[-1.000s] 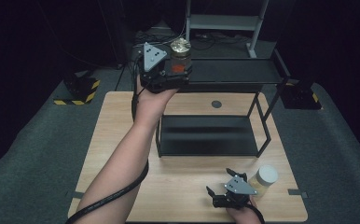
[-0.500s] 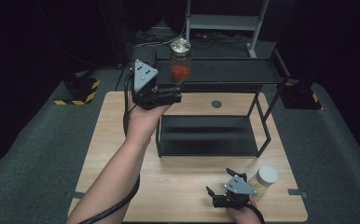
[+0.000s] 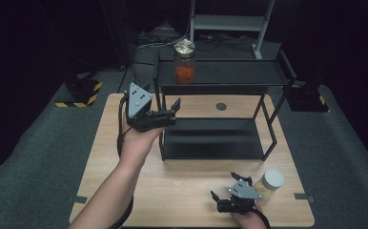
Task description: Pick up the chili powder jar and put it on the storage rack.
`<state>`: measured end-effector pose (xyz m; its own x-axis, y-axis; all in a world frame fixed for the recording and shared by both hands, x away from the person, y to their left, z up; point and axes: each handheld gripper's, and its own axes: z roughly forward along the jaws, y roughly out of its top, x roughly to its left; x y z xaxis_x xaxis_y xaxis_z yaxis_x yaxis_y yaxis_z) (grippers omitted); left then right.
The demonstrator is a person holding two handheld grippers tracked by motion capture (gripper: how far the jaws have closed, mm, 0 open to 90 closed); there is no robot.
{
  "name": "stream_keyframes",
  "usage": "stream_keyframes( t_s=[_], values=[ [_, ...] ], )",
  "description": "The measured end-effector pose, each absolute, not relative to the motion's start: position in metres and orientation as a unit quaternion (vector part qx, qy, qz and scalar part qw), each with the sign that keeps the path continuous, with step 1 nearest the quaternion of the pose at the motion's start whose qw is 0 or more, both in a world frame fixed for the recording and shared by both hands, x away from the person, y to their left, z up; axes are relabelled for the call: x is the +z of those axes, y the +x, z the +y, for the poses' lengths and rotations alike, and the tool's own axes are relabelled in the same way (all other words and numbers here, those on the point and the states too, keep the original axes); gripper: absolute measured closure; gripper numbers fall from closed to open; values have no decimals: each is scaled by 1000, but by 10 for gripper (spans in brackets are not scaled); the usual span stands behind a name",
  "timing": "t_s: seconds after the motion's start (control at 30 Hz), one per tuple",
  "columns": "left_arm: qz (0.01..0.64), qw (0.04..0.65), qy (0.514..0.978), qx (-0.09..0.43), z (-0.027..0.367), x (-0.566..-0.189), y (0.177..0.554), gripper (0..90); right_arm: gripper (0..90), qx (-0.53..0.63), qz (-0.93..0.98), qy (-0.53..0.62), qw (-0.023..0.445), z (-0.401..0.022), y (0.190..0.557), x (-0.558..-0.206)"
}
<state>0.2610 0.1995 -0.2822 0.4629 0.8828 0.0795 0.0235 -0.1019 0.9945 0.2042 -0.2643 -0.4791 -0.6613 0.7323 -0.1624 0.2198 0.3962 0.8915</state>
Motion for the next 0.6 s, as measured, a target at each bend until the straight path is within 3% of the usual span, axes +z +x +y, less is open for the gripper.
stream_keyframes(
  t_s=[0.6],
  values=[
    [365, 552, 660, 355, 216, -332, 236, 4, 4, 455, 790, 299, 282, -263, 204, -479]
  ],
)
